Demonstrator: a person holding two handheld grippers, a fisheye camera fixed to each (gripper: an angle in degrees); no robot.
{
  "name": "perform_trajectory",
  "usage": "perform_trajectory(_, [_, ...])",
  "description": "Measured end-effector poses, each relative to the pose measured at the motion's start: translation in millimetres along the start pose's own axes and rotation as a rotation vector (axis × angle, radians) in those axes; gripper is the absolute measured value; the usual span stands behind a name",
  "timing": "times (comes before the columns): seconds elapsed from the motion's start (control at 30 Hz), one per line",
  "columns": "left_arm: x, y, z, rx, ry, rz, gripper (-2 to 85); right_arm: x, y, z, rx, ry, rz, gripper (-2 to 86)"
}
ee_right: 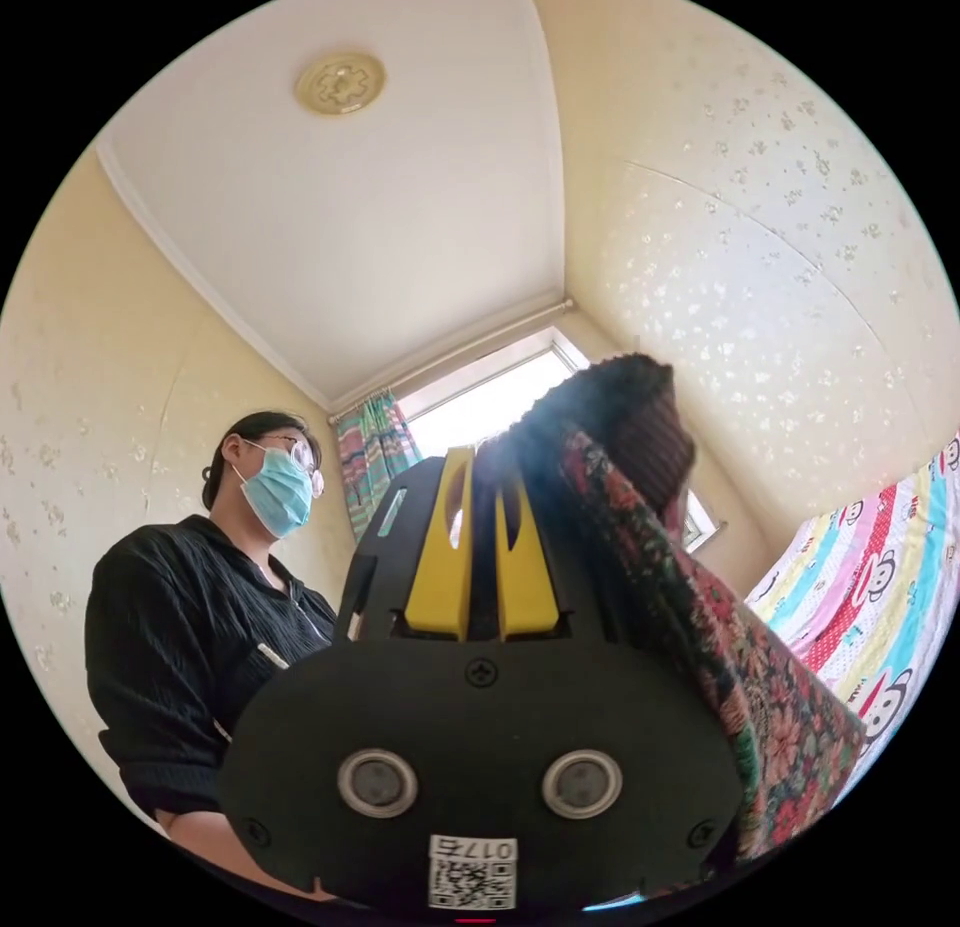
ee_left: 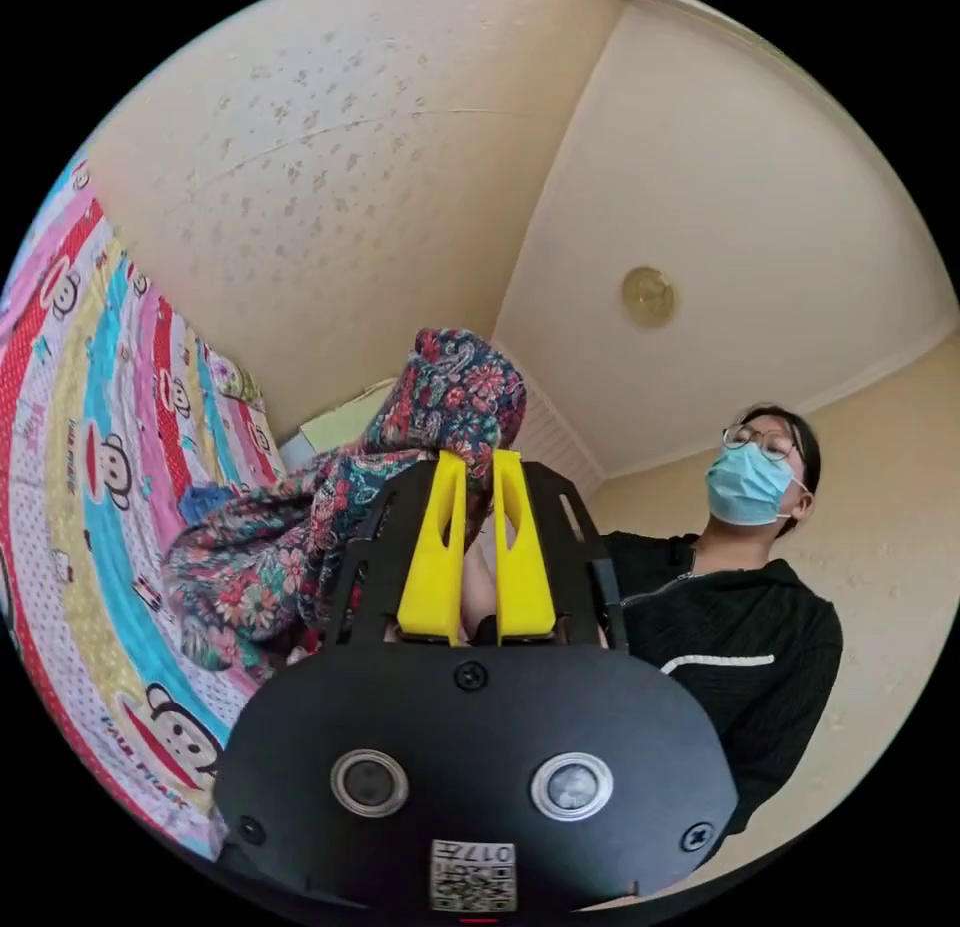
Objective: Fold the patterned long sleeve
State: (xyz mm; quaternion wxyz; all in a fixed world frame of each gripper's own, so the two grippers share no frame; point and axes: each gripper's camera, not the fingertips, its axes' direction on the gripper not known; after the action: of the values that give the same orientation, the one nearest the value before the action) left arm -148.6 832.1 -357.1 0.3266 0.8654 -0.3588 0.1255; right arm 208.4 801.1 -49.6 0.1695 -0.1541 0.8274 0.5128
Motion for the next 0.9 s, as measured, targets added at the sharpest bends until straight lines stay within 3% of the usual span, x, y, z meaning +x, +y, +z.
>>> perform_trajectory(0.07, [19, 6, -29, 0.037, -0.187, 0.057, 5.8, -3, 0, 4, -0.004, 0.004, -0.010, 0.2])
perform_trajectory(0.17, [21, 24, -64, 0.123, -0.488, -0.039, 7.8, -12, 0, 25, -0.071, 0.047, -0.046, 0.0])
perform_trajectory(0.23, [30, 47, -93, 0.301, -0.524, -0.007, 7.8, -18, 0, 43, -0.133, 0.073, -0.070, 0.0])
perform_trajectory(0.33, [52, 88, -123, 0.554, -0.409, 0.143, 6.8, -26, 2, 81, -0.274, 0.103, -0.106, 0.0])
perform_trajectory(0.4, [64, 91, -106, 0.513, -0.404, 0.231, 6.7, -31, 12, 122, -0.444, 0.068, -0.150, 0.0])
perform_trajectory(0.5, [66, 76, -32, 0.252, -0.414, 0.336, 12.7, -43, 30, 172, -0.615, -0.025, -0.231, 0.0])
perform_trajectory(0.67, [31, 80, 114, -0.058, -0.269, 0.425, 21.4, -60, 41, 214, -0.648, -0.130, -0.274, 0.0])
perform_trajectory(0.8, [13, 102, 156, -0.013, -0.515, 0.472, 23.0, -78, 48, 222, -0.665, -0.233, -0.315, 0.0])
perform_trajectory(0.9, [1, 109, 157, -0.040, -0.375, 0.515, 19.3, -102, 63, 230, -0.716, -0.301, -0.385, 0.0])
